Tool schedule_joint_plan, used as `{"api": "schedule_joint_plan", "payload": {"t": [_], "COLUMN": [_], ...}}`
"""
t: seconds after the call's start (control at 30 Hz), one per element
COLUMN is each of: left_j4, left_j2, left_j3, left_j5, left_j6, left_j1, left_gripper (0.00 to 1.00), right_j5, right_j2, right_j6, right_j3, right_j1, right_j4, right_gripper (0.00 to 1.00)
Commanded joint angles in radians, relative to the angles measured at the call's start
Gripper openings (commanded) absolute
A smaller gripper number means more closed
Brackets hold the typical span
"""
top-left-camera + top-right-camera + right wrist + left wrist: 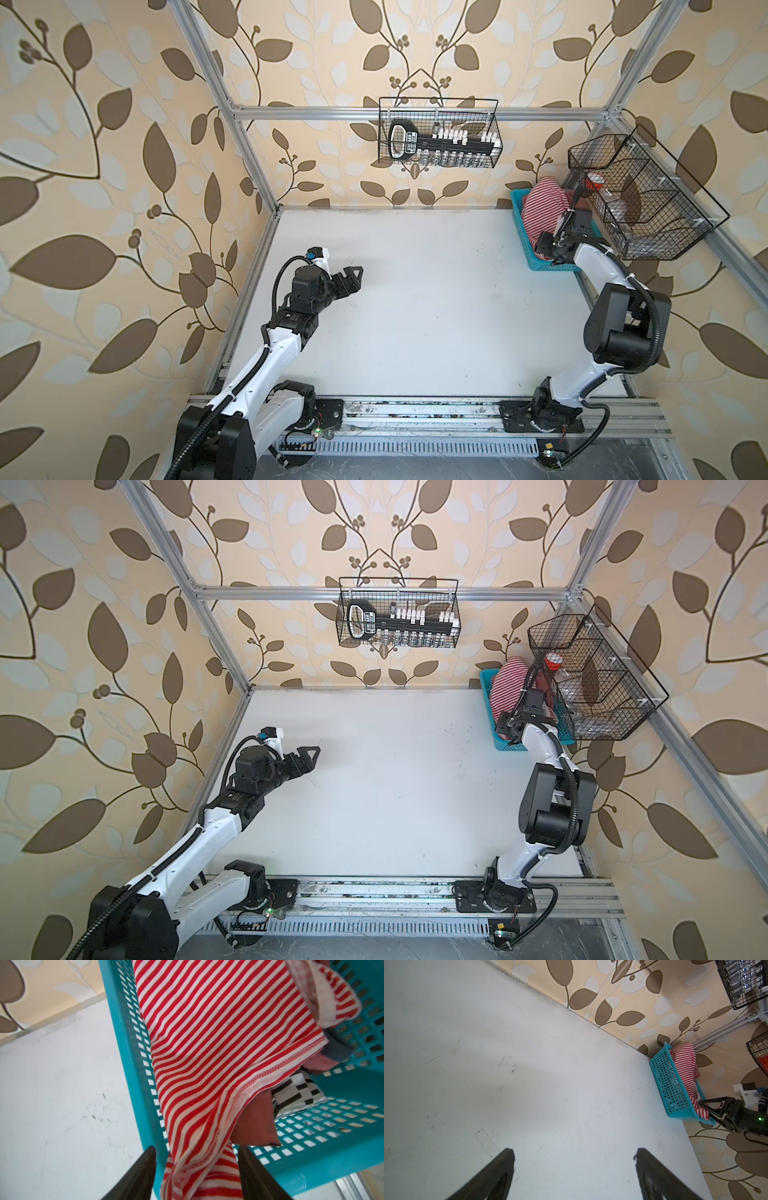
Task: Fold and stack the tank tops
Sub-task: 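Reach the right gripper into the teal basket and grasp the striped tank top, then lift the striped tank top out of the basket and lay it on the table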
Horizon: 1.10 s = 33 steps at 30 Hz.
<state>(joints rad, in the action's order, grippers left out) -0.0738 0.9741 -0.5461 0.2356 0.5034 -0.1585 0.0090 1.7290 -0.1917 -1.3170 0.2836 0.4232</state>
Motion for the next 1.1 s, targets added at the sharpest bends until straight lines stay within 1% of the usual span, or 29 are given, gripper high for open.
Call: {"api": "schedule_joint_plan", "payload": {"t": [0.0, 0.07, 0.1, 0.17, 0.2, 0.33, 0.57, 0.7, 0.83, 0.97, 1.07], "left_j4": [-0.009, -0.009, -0.008, -0.001, 0.003, 0.006, 0.026, 0.025, 0.024, 0.027, 0.029], "left_j2": [-0.020, -0.021, -0.023, -0.027, -0.030, -0.046, -0.079, -0.087, -0.094, -0.108, -0.126], "left_j3": [-0.037, -0.037, -0.038, -0.042, -0.045, -0.048, -0.055, -0.054, -0.054, -0.051, -0.046], "left_j5": [0.016, 0.020, 0.021, 0.023, 0.024, 0.022, 0.018, 0.021, 0.032, 0.036, 0.036], "left_j6": [0.000, 0.000, 0.000, 0.000, 0.000, 0.005, 0.015, 0.021, 0.021, 0.023, 0.023], "left_j1": [-0.011, -0.012, -0.012, -0.012, -0.013, -0.013, -0.015, -0.016, -0.018, -0.019, -0.019], "left_gripper": [0.93, 0.93, 0.93, 0.93, 0.93, 0.93, 0.91, 0.91, 0.90, 0.90, 0.90], "right_j5": [-0.059, -0.075, -0.081, -0.099, -0.108, -0.155, -0.271, -0.354, -0.482, -0.581, -0.609], "right_j2": [0.038, 0.055, 0.058, 0.061, 0.060, 0.014, -0.199, -0.343, -0.461, -0.545, -0.580], "right_j6": [-0.020, -0.033, -0.038, -0.044, -0.046, -0.054, -0.079, -0.124, -0.187, -0.282, -0.316], "right_j3": [-0.039, -0.047, -0.044, -0.045, -0.048, -0.053, -0.022, 0.000, -0.002, -0.024, -0.065], "right_j1": [0.015, 0.022, 0.024, 0.029, 0.031, 0.032, 0.033, 0.032, 0.032, 0.026, -0.006], "right_j4": [0.048, 0.066, 0.065, 0.059, 0.057, 0.046, -0.031, -0.104, -0.190, -0.292, -0.325], "right_gripper": [0.51, 0.34, 0.26, 0.06, 0.00, 0.00, 0.00, 0.00, 0.00, 0.00, 0.00]}}
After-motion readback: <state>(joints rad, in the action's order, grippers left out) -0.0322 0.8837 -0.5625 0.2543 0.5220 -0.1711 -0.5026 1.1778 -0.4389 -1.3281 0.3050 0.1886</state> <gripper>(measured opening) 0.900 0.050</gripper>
